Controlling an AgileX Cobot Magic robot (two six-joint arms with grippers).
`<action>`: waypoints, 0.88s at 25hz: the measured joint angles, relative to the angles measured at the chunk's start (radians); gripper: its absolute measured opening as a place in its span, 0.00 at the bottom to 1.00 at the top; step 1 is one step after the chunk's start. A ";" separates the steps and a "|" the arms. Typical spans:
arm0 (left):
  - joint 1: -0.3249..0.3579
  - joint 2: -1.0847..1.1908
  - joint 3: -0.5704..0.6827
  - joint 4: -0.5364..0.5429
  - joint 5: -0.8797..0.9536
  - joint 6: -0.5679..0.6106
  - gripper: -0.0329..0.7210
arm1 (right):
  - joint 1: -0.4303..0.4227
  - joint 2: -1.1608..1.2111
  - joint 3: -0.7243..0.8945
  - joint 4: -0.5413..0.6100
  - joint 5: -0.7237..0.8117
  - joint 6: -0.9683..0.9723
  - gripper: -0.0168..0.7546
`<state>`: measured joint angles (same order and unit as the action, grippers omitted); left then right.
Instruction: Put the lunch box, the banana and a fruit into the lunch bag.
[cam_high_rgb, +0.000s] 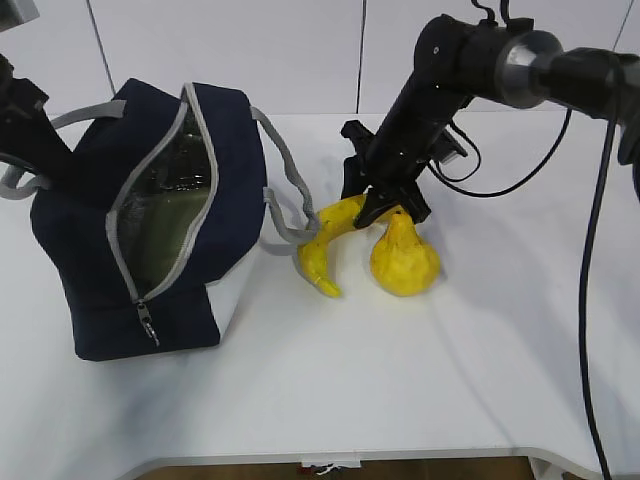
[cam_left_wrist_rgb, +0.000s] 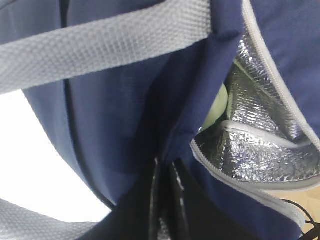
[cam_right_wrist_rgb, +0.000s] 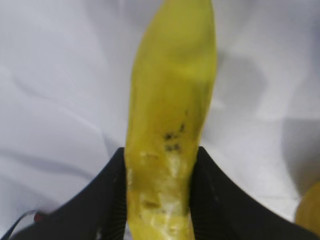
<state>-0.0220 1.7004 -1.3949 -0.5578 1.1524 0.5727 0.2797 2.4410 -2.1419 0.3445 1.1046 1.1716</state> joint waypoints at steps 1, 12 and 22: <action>0.000 0.000 0.000 0.000 0.000 0.000 0.04 | 0.000 0.000 0.000 0.027 -0.008 -0.026 0.37; 0.000 0.000 0.000 0.002 0.000 0.000 0.04 | 0.000 0.016 -0.171 0.112 0.049 -0.350 0.37; 0.000 0.000 0.000 0.002 0.004 0.000 0.04 | 0.000 0.016 -0.516 0.054 0.140 -0.626 0.37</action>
<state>-0.0220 1.7004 -1.3949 -0.5554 1.1566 0.5727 0.2797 2.4571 -2.6578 0.3983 1.2448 0.5456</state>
